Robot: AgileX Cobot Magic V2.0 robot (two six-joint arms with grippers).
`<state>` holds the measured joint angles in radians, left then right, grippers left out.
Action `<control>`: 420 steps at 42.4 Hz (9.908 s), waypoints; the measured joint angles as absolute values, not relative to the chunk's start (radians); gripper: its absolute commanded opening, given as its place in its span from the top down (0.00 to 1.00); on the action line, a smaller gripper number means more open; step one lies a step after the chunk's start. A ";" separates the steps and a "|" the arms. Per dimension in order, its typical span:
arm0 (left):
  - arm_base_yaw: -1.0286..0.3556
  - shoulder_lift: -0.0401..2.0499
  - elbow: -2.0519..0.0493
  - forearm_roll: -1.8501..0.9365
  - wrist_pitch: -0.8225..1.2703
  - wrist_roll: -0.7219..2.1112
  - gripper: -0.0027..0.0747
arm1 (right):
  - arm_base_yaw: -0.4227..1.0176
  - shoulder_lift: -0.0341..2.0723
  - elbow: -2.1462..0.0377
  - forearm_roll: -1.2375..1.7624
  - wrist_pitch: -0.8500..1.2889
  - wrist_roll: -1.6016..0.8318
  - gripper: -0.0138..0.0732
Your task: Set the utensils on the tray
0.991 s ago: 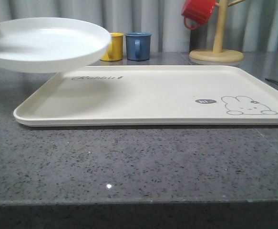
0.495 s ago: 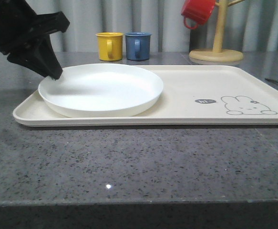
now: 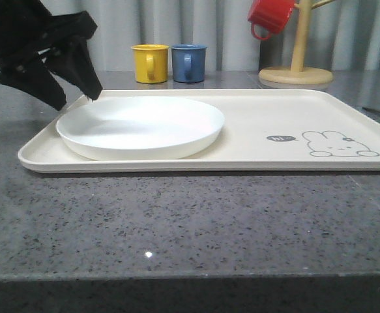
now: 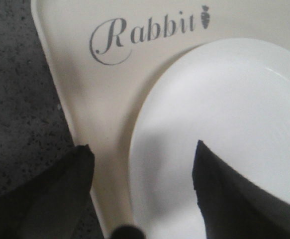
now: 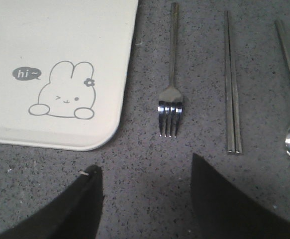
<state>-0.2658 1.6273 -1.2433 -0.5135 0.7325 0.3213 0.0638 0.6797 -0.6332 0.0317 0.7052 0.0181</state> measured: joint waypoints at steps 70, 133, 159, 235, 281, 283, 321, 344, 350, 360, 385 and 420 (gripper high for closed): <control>-0.734 0.630 -0.835 0.096 0.852 0.034 0.40 | -0.052 1.413 -1.184 0.072 1.029 -0.051 0.35; -0.734 0.630 -0.835 0.096 0.852 0.032 0.40 | 0.053 1.630 -1.395 0.044 1.090 -0.091 0.90; -0.734 0.630 -0.835 0.096 0.852 0.032 0.40 | 0.396 1.823 -1.659 0.053 1.209 0.285 0.90; -0.734 0.630 -0.835 0.097 0.852 0.032 0.40 | -0.186 1.577 -1.313 -0.007 1.177 -0.076 0.53; -0.734 0.630 -0.835 0.097 0.852 0.032 0.40 | -0.186 1.693 -1.313 0.000 1.150 -0.087 0.81; -0.734 0.630 -0.835 0.097 0.852 0.032 0.40 | -0.186 1.693 -1.313 0.000 1.150 -0.089 0.82; -0.734 0.630 -0.835 0.097 0.852 0.032 0.40 | 0.214 1.756 -1.448 0.281 1.184 0.122 0.83; -0.734 0.630 -0.835 0.097 0.852 0.032 0.40 | 0.214 1.770 -1.448 0.277 1.137 0.112 0.49; -0.734 0.630 -0.835 0.097 0.852 0.032 0.40 | 0.199 1.695 -1.448 0.224 1.153 0.030 0.49; -0.734 0.630 -0.835 0.097 0.852 0.032 0.40 | 0.019 1.588 -1.449 0.050 1.225 -0.059 0.49; -0.734 0.630 -0.835 0.099 0.852 0.032 0.40 | -0.291 1.700 -1.449 -0.111 1.230 -0.112 0.49; -0.734 0.630 -0.835 0.099 0.852 0.032 0.40 | -0.294 1.785 -1.449 -0.097 1.202 -0.112 0.87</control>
<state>-0.7337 0.6305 -0.8354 0.0987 0.8520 0.0322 -0.2937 1.7847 -1.4495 -0.0971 1.2021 -0.1119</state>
